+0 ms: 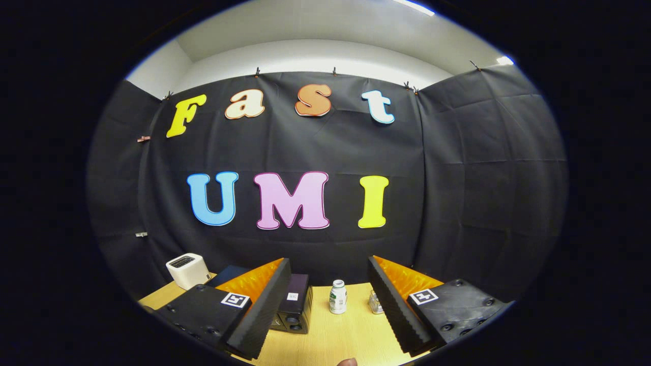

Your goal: Open the toaster oven, put the food inside, and close the toaster oven door.

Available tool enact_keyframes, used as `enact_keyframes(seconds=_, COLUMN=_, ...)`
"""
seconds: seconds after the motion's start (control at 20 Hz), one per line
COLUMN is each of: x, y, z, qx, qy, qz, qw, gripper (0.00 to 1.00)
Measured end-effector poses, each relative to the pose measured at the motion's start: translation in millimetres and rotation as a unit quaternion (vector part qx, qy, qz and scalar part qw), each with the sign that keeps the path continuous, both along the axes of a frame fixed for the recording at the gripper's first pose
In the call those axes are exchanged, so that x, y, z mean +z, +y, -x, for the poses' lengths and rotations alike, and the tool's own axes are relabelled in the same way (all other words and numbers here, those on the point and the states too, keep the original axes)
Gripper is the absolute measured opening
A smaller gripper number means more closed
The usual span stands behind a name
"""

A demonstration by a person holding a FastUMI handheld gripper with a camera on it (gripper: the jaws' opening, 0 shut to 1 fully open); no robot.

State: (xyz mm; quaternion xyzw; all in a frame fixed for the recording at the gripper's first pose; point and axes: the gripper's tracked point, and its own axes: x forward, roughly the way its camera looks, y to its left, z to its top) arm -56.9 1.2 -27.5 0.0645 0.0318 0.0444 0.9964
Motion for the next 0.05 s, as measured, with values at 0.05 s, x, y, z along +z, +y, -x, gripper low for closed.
enact_keyframes(seconds=0.05, x=1.5, y=-4.0, z=-1.4, qx=0.003, qy=-0.003, qz=0.0, qw=1.0, gripper=0.98)
